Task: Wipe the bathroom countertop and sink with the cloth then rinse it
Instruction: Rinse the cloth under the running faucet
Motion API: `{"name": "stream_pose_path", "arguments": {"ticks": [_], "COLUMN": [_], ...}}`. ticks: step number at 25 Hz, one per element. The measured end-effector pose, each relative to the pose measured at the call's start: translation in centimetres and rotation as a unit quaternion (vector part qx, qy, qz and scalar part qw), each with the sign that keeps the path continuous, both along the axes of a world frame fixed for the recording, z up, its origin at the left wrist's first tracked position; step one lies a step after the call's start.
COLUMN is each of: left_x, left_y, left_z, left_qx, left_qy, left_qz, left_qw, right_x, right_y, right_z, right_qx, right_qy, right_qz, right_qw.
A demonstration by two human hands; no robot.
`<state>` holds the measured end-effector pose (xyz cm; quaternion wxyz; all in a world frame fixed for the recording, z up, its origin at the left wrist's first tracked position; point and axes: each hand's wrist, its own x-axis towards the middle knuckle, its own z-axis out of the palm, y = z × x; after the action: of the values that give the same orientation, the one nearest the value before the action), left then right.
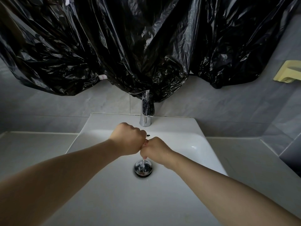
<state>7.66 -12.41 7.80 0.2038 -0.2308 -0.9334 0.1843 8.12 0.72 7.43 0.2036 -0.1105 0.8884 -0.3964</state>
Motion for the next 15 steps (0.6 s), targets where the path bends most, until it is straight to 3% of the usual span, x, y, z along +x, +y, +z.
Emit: {"name": "stream_pose_path", "arguments": {"ticks": [3, 6, 8, 10, 12, 13, 15], "left_x": [0.1, 0.1, 0.5, 0.7, 0.8, 0.8, 0.5], "left_y": [-0.8, -1.3, -0.7, -0.1, 0.7, 0.9, 0.2], "left_z": [-0.4, -1.4, -1.2, -1.3, -1.3, -1.0, -0.5], "left_qx": [0.010, -0.010, -0.012, 0.018, 0.063, 0.109, 0.268], "left_qy": [0.036, 0.029, 0.004, -0.055, -0.189, -0.244, -0.359], "left_qz": [-0.048, -0.055, -0.016, 0.055, 0.196, 0.232, 0.246], "left_qw": [0.998, 0.998, 1.000, 0.997, 0.960, 0.935, 0.859], "right_x": [0.8, 1.1, 0.7, 0.1, -0.1, -0.2, -0.3], "right_y": [-0.4, -0.5, -0.6, -0.5, -0.2, 0.0, 0.6], "right_z": [-0.6, -1.3, -1.6, -1.9, -1.6, -1.3, -0.5], "right_qx": [-0.090, -0.115, -0.075, 0.060, 0.151, 0.138, 0.011], "right_qy": [-0.080, -0.130, -0.100, 0.015, 0.116, 0.122, 0.031], "right_qz": [-0.025, -0.026, -0.030, 0.006, 0.026, 0.029, 0.031], "right_qw": [0.992, 0.985, 0.992, 0.998, 0.981, 0.982, 0.999]}}
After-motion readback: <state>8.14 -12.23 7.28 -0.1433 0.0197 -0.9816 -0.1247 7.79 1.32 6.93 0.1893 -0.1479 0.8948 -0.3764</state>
